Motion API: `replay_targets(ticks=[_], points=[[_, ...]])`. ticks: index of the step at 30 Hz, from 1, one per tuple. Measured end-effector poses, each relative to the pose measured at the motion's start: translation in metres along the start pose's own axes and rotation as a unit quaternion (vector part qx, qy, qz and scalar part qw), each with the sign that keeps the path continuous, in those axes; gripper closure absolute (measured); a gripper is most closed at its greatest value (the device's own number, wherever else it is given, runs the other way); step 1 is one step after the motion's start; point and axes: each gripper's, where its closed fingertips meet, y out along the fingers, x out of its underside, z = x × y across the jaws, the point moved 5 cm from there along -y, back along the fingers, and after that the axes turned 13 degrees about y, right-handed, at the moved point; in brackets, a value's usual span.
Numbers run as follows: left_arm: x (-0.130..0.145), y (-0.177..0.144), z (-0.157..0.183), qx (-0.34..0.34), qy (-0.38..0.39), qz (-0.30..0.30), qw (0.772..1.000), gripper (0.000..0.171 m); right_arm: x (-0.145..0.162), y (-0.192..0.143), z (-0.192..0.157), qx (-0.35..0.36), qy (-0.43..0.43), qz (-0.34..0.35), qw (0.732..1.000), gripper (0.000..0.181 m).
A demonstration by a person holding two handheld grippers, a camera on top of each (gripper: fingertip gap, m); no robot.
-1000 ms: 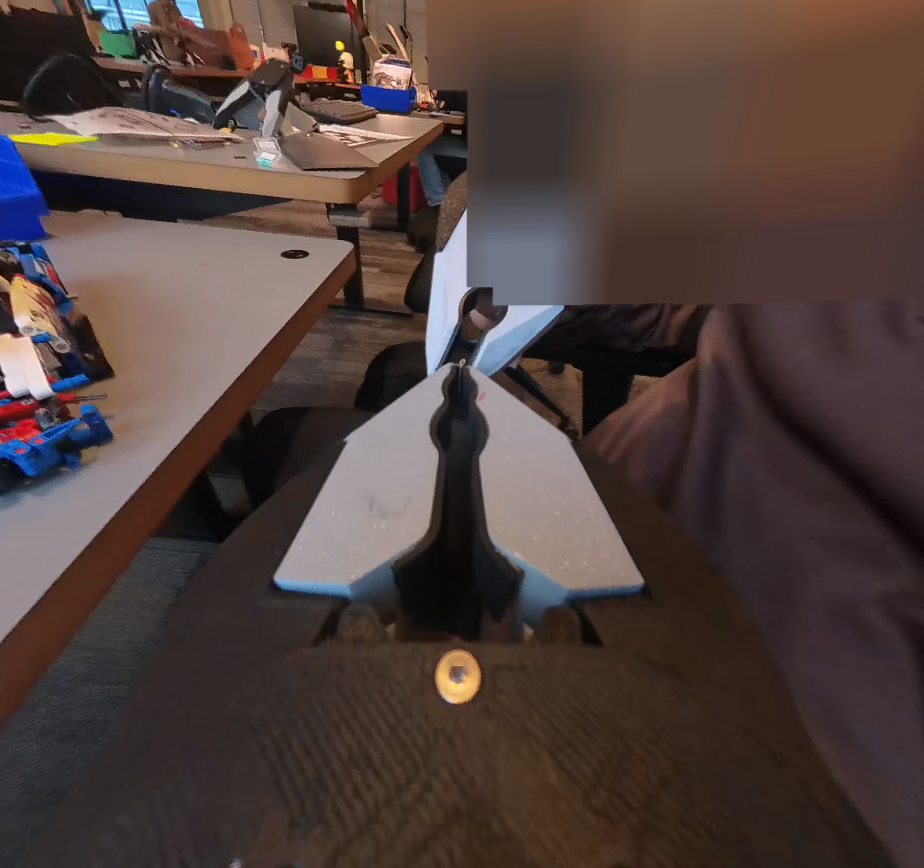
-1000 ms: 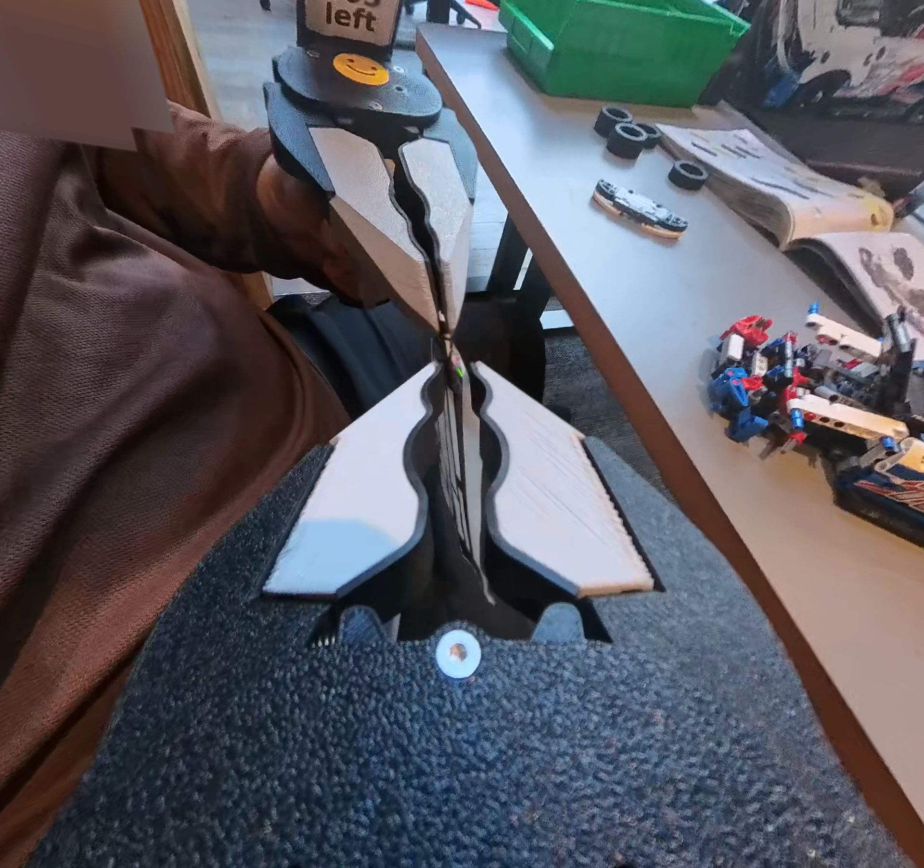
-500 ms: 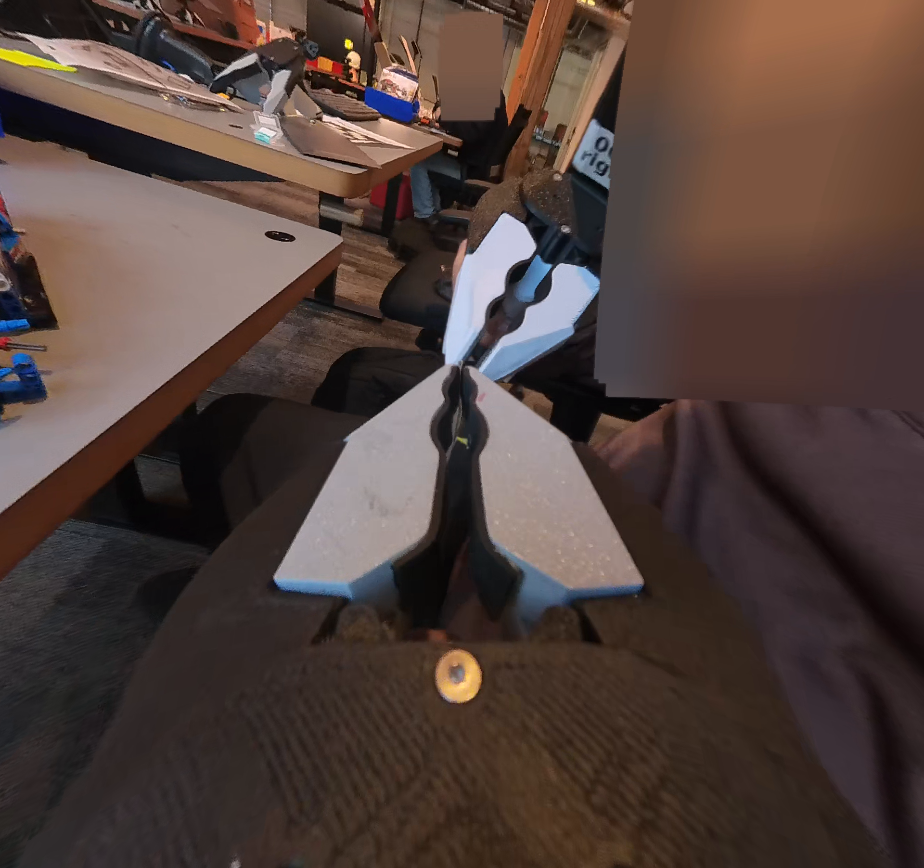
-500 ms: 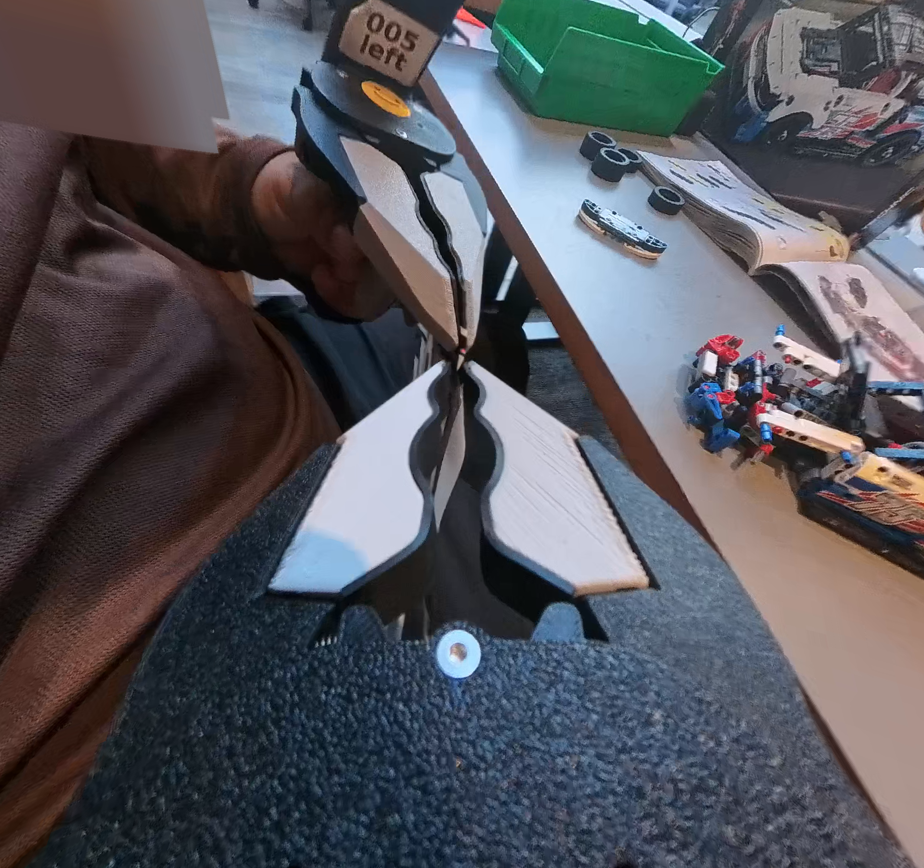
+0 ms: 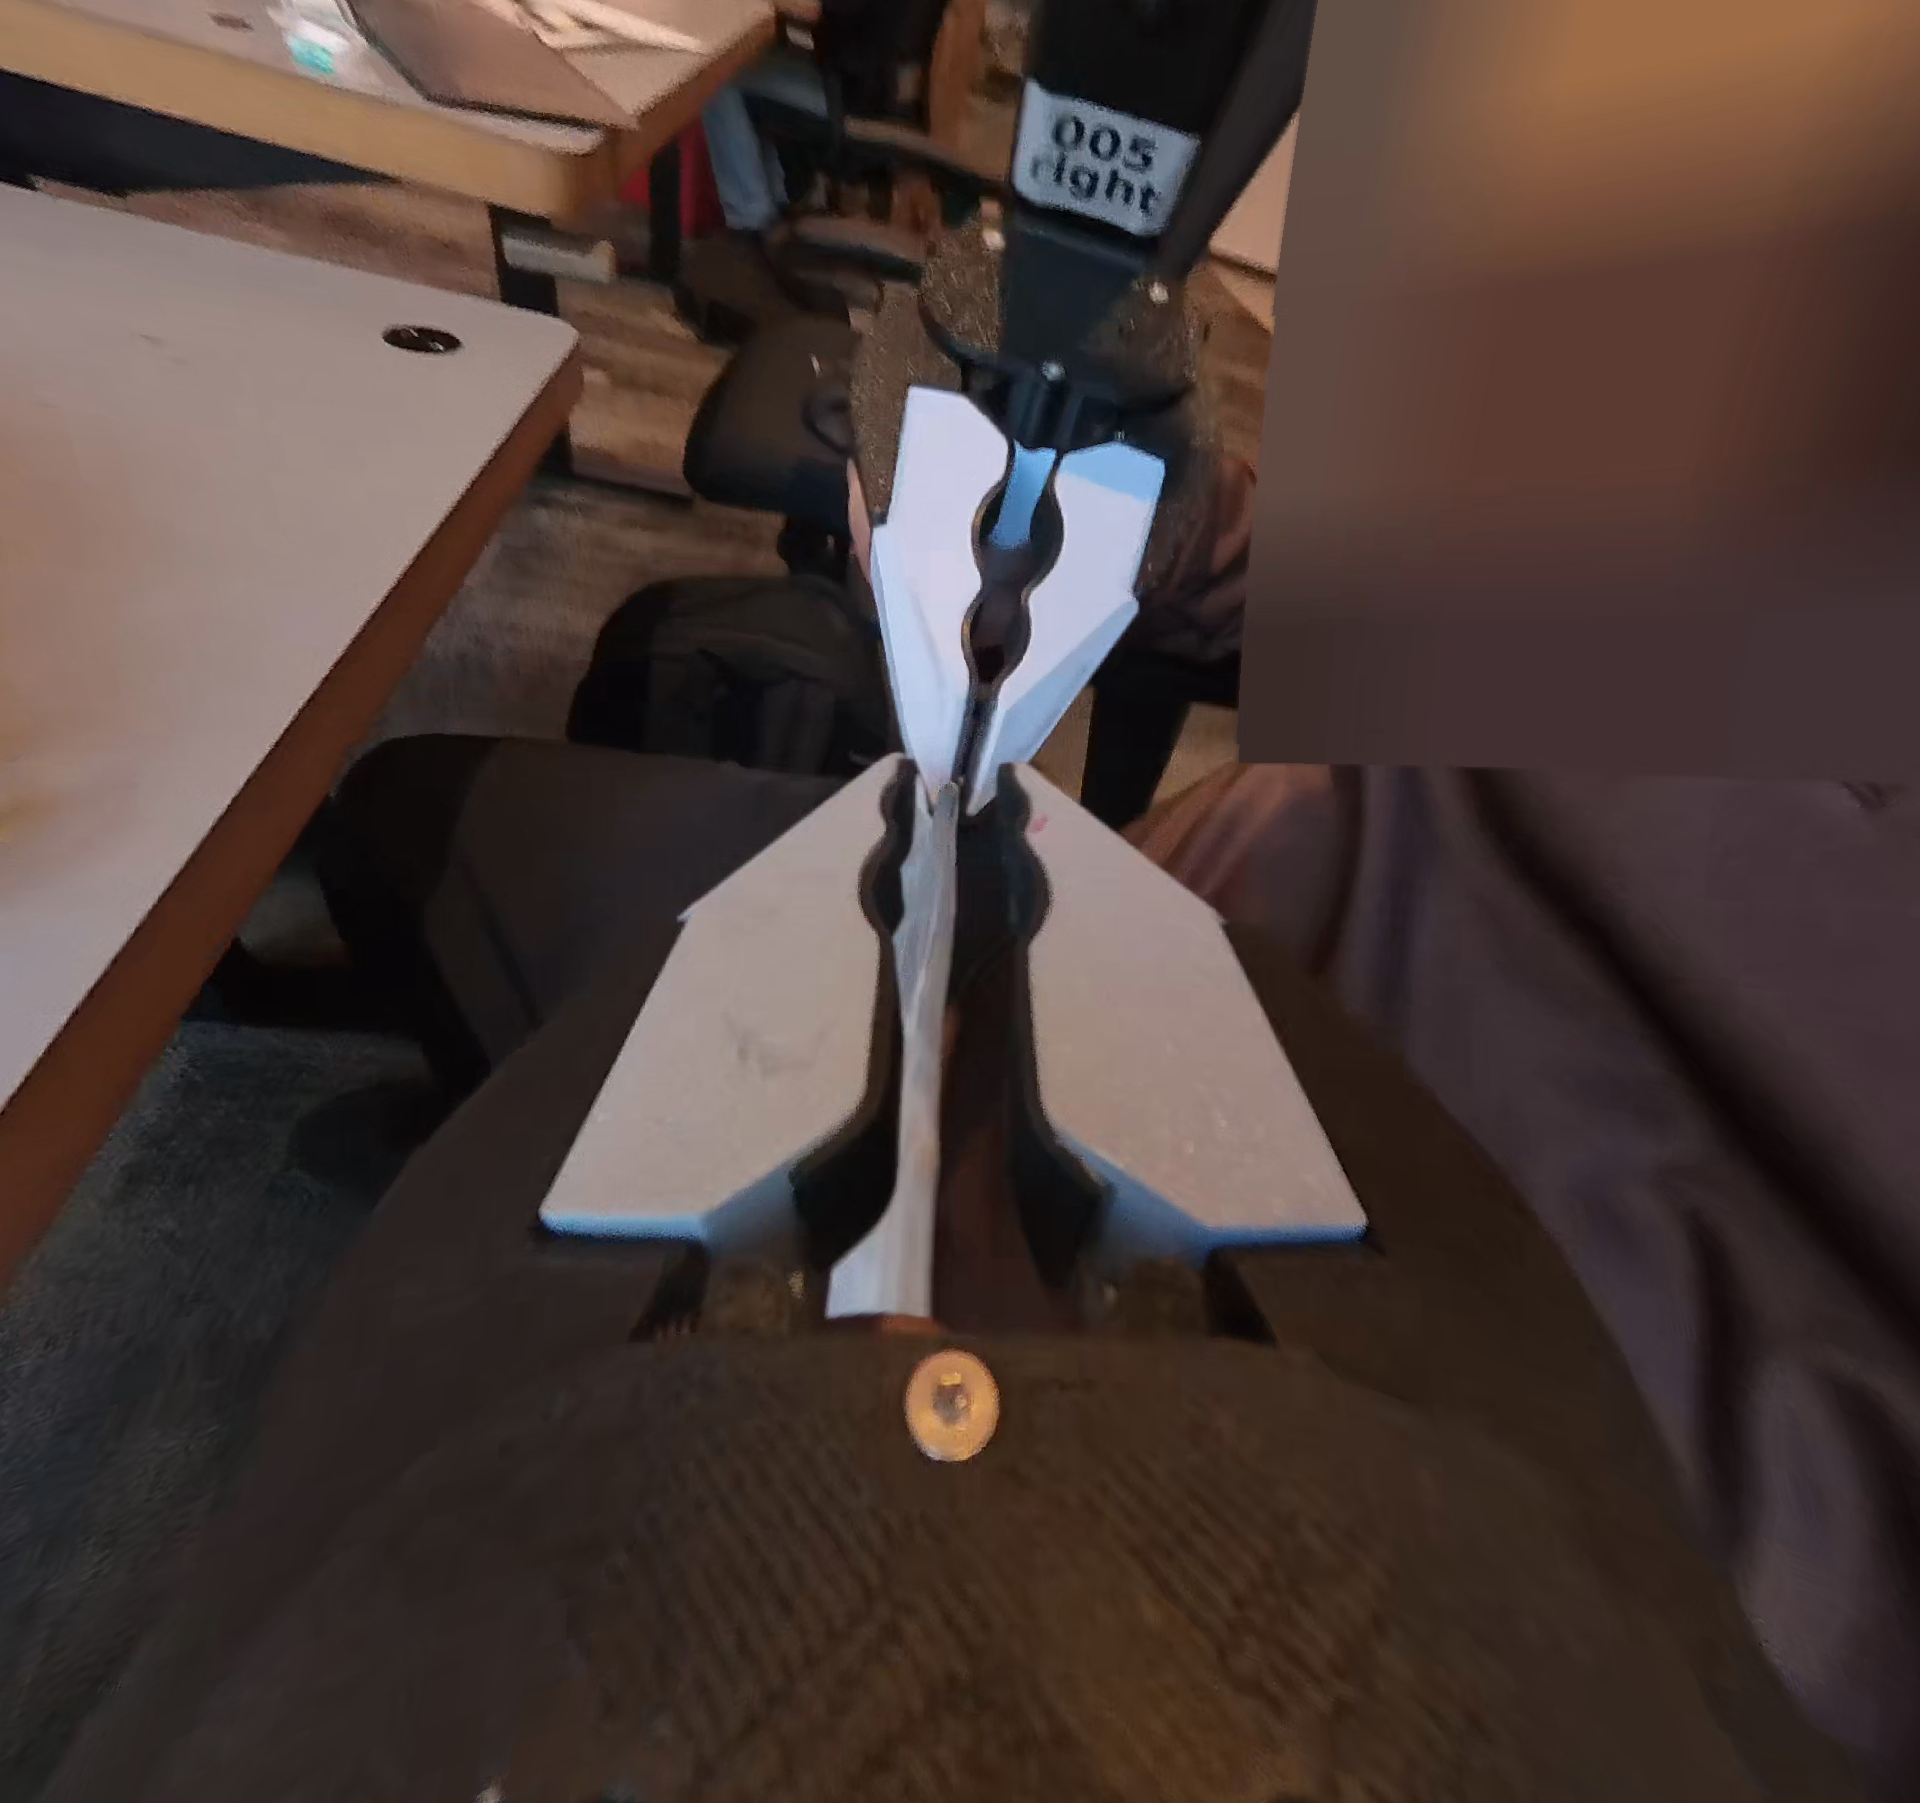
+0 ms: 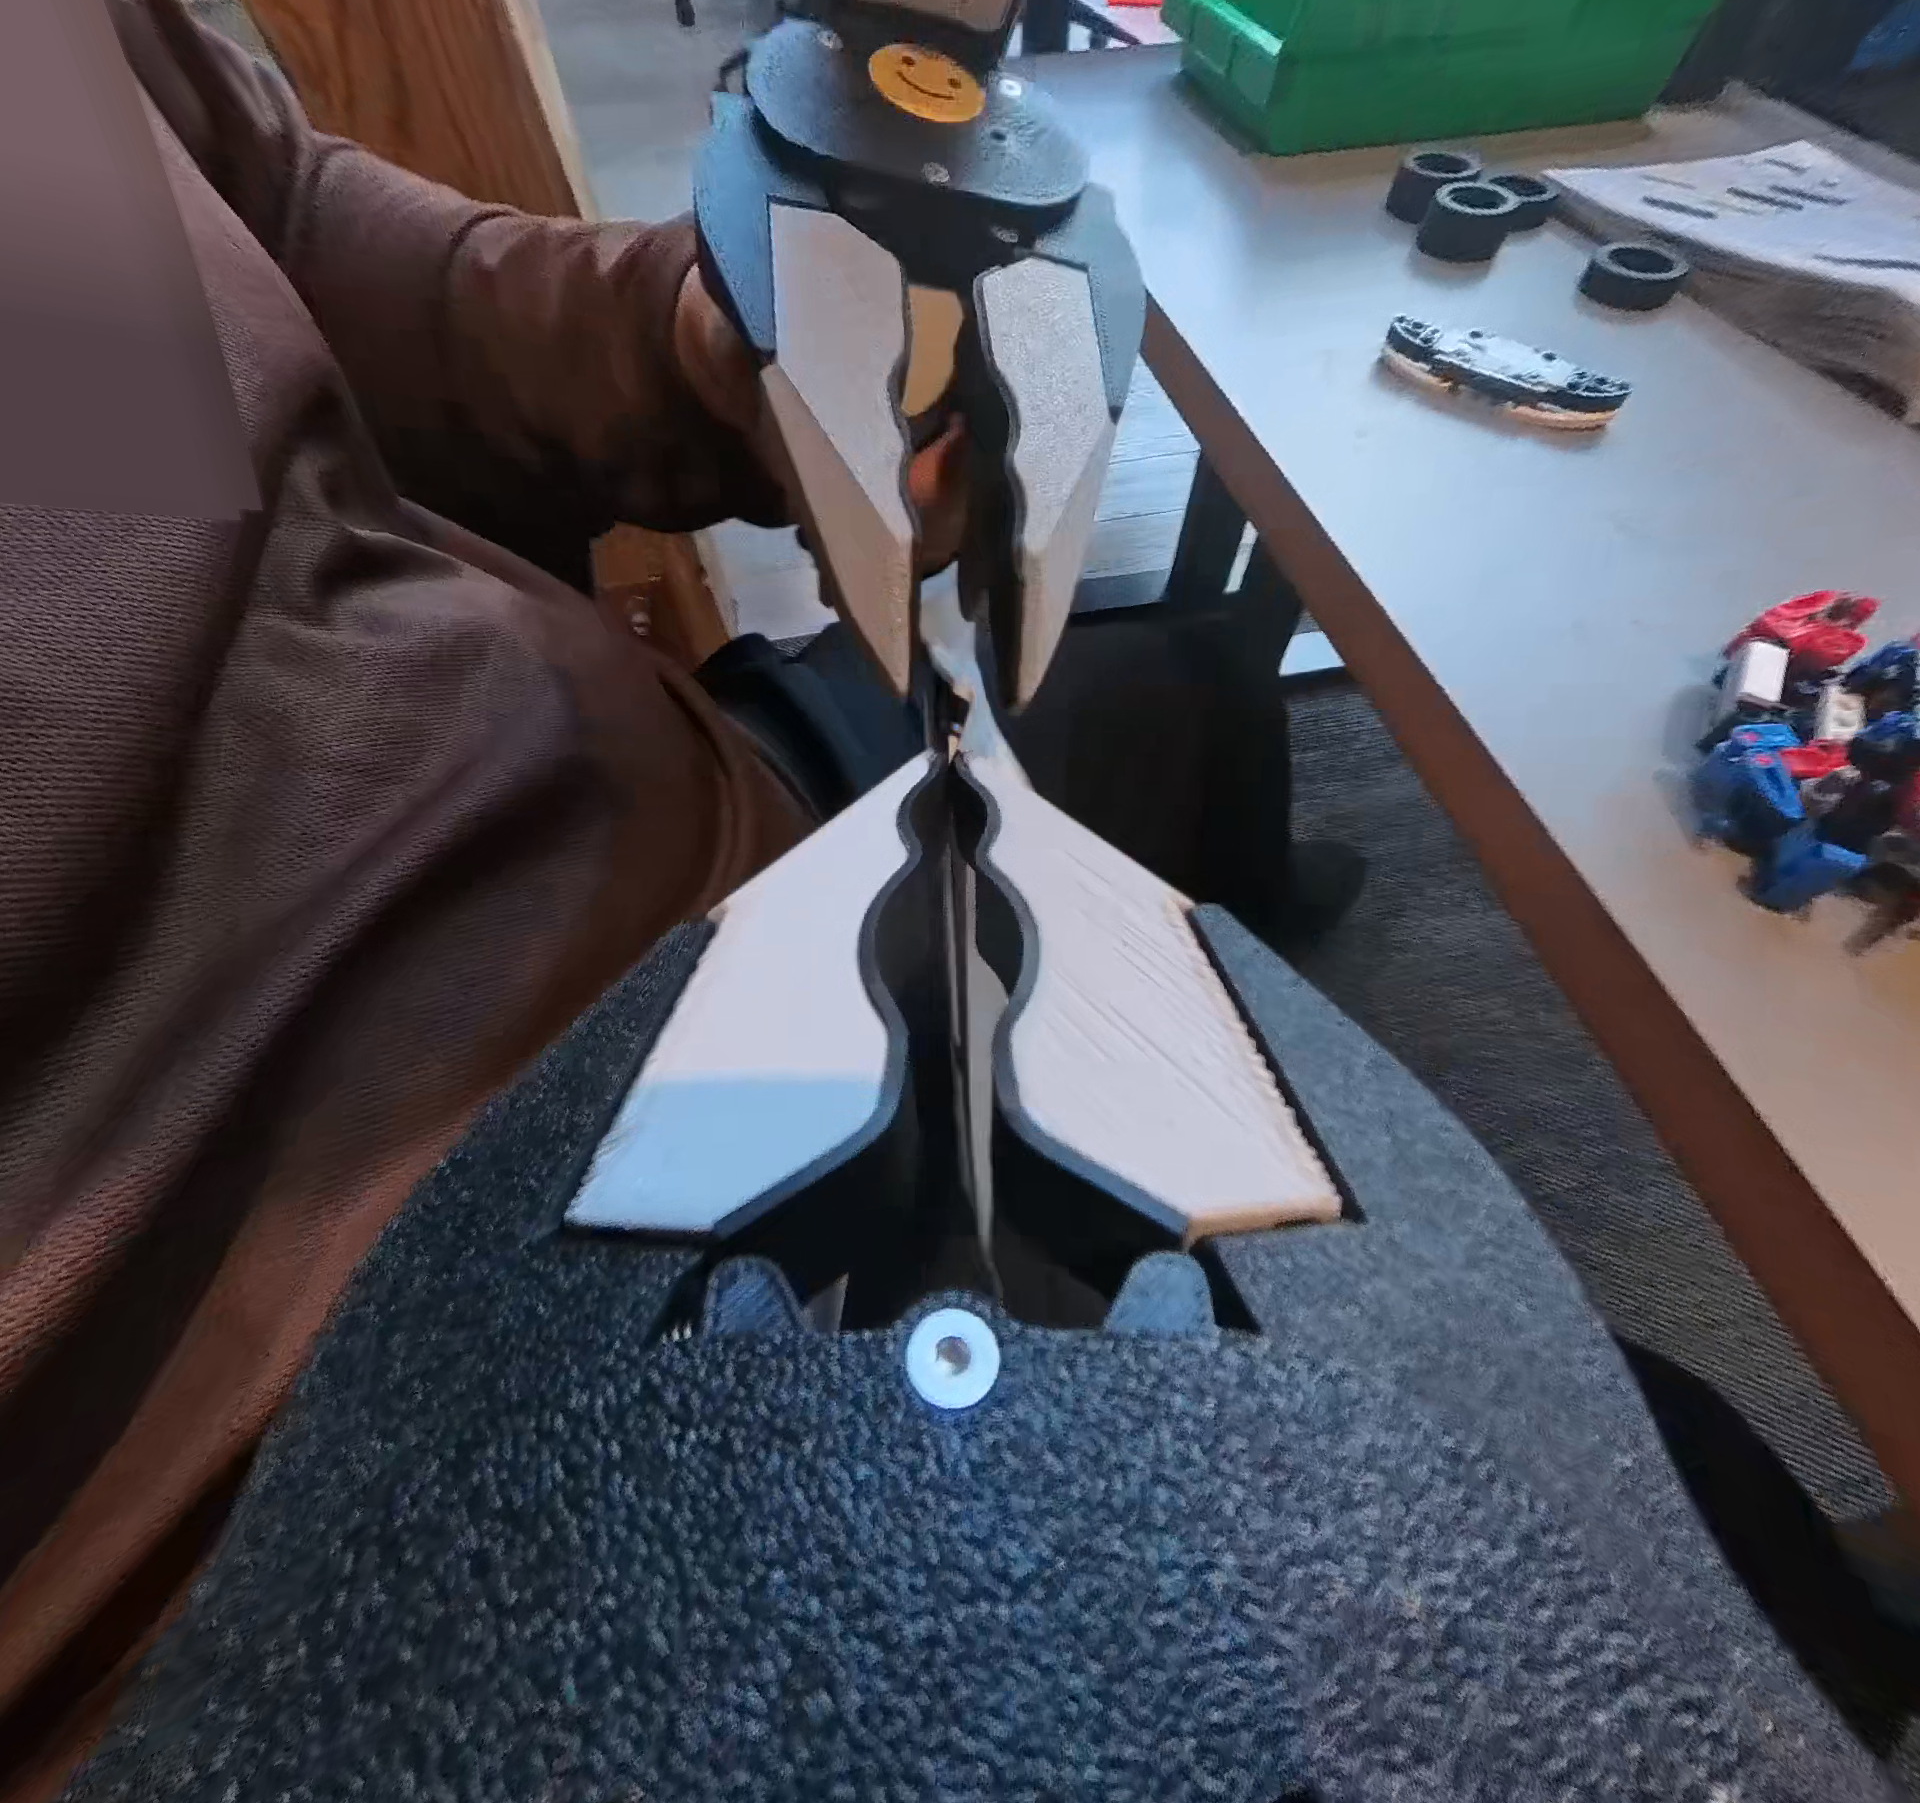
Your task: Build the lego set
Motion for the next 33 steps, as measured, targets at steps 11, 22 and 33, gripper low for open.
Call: replay_targets(ticks=[11, 22, 33], points=[[0.005, 0.006, 0.003, 0.08, 0.0, -0.042, 0.996, 0.168, 0.008, 0.0, -0.002, -0.053, 0.038, -0.027, 0.997, 0.181], [0.016, 0.01, -0.005, 0.1, -0.155, -0.02, 0.983, 0.171, 0.014, 0.002, 0.003, -0.074, 0.079, -0.044, 0.993, 0.181], [0.028, 0.011, 0.002, 0.147, -0.107, -0.086, 0.98, 0.171, 0.021, 0.008, 0.0, -0.102, 0.098, -0.066, 0.988, 0.181]])
